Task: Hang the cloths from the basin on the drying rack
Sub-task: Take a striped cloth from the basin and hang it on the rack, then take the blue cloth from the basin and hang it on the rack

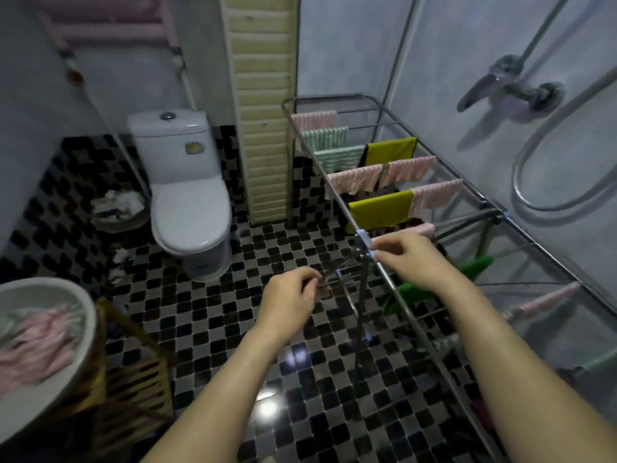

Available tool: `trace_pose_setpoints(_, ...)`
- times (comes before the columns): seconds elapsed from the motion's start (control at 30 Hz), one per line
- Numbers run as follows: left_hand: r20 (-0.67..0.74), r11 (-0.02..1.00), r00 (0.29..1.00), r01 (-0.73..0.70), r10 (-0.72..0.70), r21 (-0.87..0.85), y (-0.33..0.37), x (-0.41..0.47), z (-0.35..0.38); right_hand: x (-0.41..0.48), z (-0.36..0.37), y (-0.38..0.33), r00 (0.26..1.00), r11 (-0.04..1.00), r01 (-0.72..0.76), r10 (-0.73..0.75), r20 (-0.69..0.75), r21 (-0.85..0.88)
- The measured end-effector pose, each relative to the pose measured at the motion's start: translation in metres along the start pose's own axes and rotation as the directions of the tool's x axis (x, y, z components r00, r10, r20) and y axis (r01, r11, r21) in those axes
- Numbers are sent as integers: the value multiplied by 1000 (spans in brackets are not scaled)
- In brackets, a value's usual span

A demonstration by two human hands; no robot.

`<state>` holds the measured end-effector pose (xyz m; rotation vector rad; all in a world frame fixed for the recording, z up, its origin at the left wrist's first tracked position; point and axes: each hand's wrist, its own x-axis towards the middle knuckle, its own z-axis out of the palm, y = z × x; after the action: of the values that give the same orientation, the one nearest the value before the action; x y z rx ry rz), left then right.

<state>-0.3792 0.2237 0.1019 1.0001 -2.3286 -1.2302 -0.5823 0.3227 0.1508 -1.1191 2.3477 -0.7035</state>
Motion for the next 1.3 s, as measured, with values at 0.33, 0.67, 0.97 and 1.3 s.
trace_pose_setpoints(0.33,-378,882,832,247,-405,-401,-74,-2,-114,54,93,-153,974,836,84,-185,135,542)
trace_pose_setpoints(0.67,-497,686,482,403,-722,-606,-179,-10,-197,130,225,-261,754,835,-3,-359,550,550)
trace_pose_setpoints(0.97,-564,532,207,679,-800,-506,-263,-54,-233,154,340,-323,483,923,88,-368,795,375)
trace_pose_setpoints(1.3,-608,504,388,863,-693,-25,-359,-30,-280,151,476,-380,341,961,131,-276,899,246)
